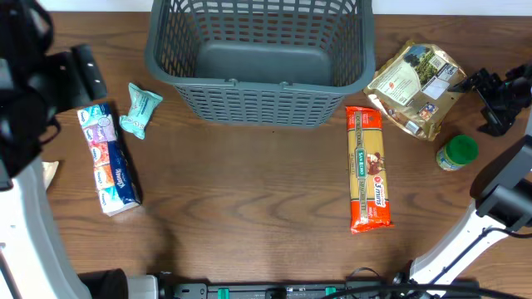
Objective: Pack container
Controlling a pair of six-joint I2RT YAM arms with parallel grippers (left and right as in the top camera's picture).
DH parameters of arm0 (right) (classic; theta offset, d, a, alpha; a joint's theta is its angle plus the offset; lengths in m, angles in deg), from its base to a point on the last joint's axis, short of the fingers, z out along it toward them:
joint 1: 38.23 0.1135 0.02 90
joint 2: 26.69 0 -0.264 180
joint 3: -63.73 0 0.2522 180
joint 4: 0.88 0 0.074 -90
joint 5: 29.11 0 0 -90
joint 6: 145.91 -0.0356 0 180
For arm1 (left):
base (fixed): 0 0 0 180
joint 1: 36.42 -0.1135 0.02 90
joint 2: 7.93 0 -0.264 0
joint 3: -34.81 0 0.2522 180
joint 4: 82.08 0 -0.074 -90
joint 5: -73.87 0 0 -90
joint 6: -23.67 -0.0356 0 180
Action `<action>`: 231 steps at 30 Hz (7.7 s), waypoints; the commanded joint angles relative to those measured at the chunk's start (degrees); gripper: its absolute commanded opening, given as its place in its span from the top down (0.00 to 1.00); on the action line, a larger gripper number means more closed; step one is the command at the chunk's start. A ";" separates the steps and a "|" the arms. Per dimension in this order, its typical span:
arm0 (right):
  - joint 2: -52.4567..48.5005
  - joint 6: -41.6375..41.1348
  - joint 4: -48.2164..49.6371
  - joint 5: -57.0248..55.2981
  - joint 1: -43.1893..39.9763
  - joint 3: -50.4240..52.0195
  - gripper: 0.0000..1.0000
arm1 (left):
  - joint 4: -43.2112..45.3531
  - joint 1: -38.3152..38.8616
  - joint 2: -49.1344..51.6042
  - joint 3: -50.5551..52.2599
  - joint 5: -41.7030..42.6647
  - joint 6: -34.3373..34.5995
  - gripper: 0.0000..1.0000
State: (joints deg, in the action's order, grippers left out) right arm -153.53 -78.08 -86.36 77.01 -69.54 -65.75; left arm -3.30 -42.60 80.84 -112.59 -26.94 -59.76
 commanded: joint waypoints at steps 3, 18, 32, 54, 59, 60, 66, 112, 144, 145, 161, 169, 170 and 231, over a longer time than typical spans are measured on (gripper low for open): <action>-0.15 2.14 2.80 0.61 0.59 0.35 0.01 | 0.13 -2.78 2.32 -0.46 1.55 -3.13 0.02; -6.99 4.28 7.10 3.80 4.42 0.35 0.01 | 0.13 -2.75 4.68 -0.46 1.55 -3.34 0.01; -13.03 6.64 11.61 5.31 10.03 0.35 0.06 | 0.09 -2.75 4.68 -0.46 1.55 -3.56 0.01; -1.18 13.49 4.04 4.85 11.32 0.26 0.99 | 0.09 -2.78 4.68 -0.46 1.11 -7.04 0.01; 12.87 10.43 6.27 -2.40 11.91 0.26 0.99 | 0.11 -2.78 4.68 -0.46 1.14 -6.99 0.01; 15.61 9.49 6.86 -4.02 12.07 0.26 0.99 | 0.09 -2.78 4.68 -0.46 1.14 -6.99 0.01; 30.45 6.75 11.43 -11.43 13.31 0.26 0.99 | 0.04 -2.78 4.68 -0.46 1.18 -6.95 0.01; 9.64 57.07 23.39 -10.97 55.30 0.26 0.99 | -1.05 -2.75 4.66 -0.46 4.42 -6.75 0.01; 39.93 11.45 -17.84 -20.46 34.34 -11.32 0.01 | -1.20 -2.78 4.66 -0.46 4.33 -6.80 0.01; 39.74 11.43 -20.33 -20.65 34.34 -10.99 0.01 | -1.20 -2.78 4.66 -0.46 4.13 -6.80 0.02; 41.86 10.03 -9.60 -22.25 34.34 25.75 0.01 | -1.84 -6.03 4.66 -0.46 5.60 -7.30 0.01; 41.70 10.67 10.49 -19.71 34.38 46.53 0.01 | -0.28 -10.67 4.68 2.95 5.70 -6.75 0.01; 41.70 10.67 12.37 -19.71 34.38 48.13 0.01 | -0.02 -11.04 4.68 3.54 5.70 -6.75 0.01; 31.34 5.84 31.67 -18.21 36.61 54.45 0.99 | 5.95 -11.91 4.68 17.18 5.70 -6.75 0.01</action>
State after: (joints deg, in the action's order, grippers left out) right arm -123.61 -68.40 -53.69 58.97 -31.75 -5.38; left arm 2.58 -54.23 85.34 -95.66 -21.19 -66.36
